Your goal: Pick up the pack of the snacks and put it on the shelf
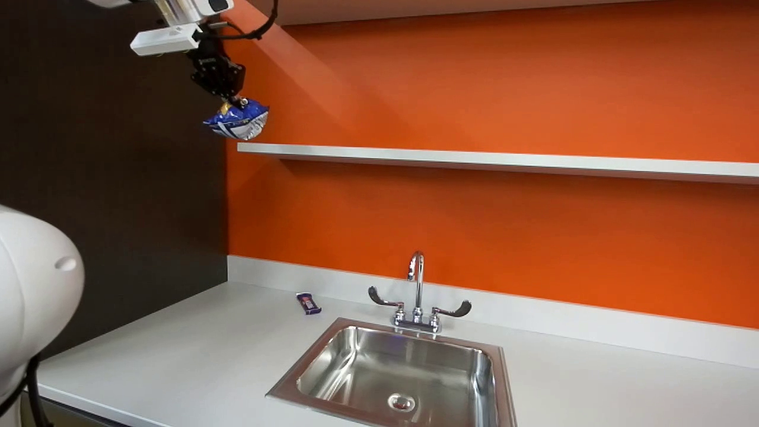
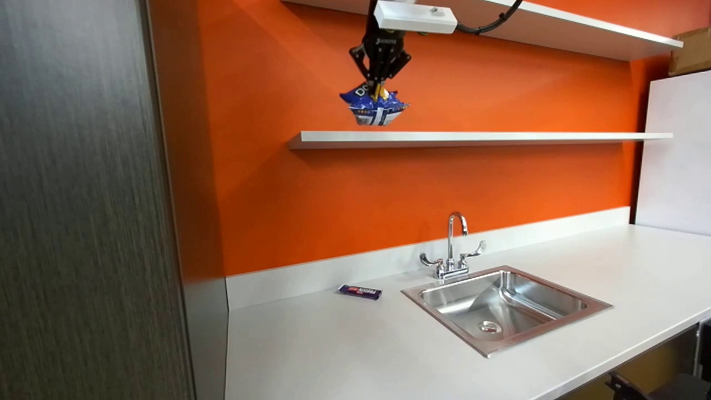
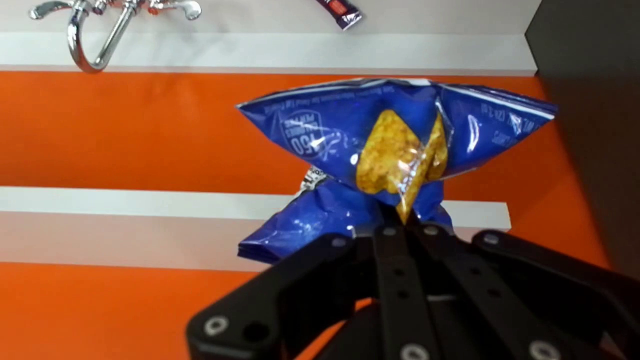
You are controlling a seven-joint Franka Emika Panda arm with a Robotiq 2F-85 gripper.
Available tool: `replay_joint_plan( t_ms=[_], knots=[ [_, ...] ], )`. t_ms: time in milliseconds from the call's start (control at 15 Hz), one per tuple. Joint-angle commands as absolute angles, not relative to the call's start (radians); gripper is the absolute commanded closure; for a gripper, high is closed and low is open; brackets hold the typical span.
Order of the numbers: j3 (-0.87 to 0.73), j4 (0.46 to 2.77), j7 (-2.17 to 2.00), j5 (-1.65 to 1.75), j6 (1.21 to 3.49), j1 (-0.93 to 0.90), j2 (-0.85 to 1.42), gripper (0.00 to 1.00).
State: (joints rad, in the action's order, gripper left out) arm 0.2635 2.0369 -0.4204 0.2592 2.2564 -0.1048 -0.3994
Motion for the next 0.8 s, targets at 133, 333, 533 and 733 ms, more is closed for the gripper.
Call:
replay_joint_plan(
  t_ms=[133,333,533,733],
  knots=[
    [0.284,1.795,-0.414,0.384,2.3,-0.05,-0.168,1.0],
    [0.271,1.679,-0.419,0.453,2.295,-0.066,-0.062,1.0],
    [0.25,1.564,-0.415,0.494,2.285,-0.096,0.035,1.0],
    [0.221,1.477,-0.412,0.513,2.285,-0.127,0.12,1.0]
  ],
)
